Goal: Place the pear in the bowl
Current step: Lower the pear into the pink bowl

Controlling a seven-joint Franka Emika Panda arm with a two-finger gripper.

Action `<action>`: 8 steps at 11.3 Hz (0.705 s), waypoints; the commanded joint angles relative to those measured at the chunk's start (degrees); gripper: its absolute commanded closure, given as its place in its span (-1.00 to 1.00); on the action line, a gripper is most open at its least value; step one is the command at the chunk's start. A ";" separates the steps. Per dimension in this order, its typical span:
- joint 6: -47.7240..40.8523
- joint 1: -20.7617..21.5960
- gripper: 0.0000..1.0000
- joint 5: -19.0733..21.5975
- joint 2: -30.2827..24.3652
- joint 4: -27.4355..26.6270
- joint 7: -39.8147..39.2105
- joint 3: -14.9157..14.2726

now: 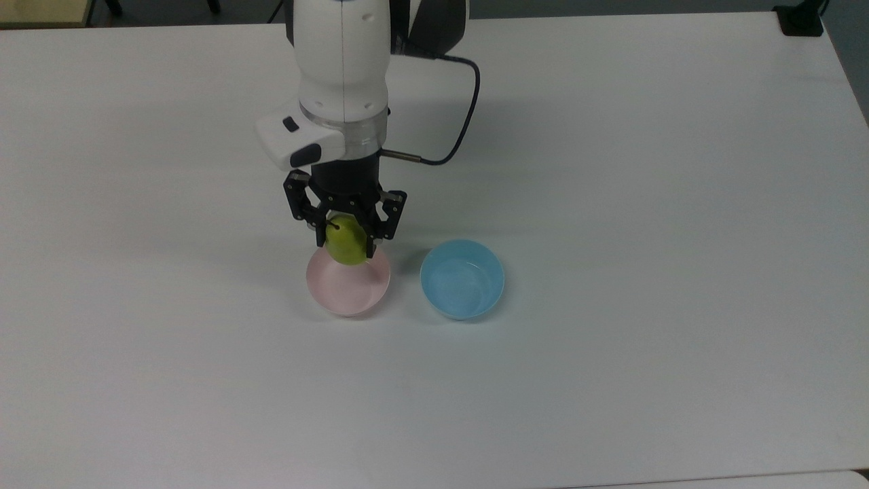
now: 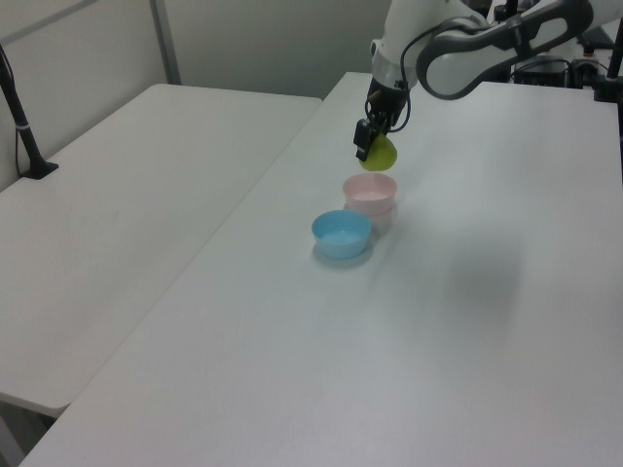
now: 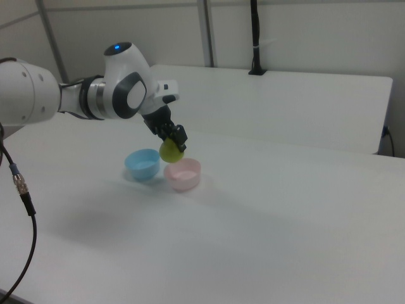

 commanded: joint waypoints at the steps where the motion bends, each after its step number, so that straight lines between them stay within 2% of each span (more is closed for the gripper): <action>1: 5.21 0.66 0.57 -2.21 1.92 -0.91 1.28 -0.80; 8: 10.31 0.49 0.47 -4.85 6.58 -0.83 1.19 -1.16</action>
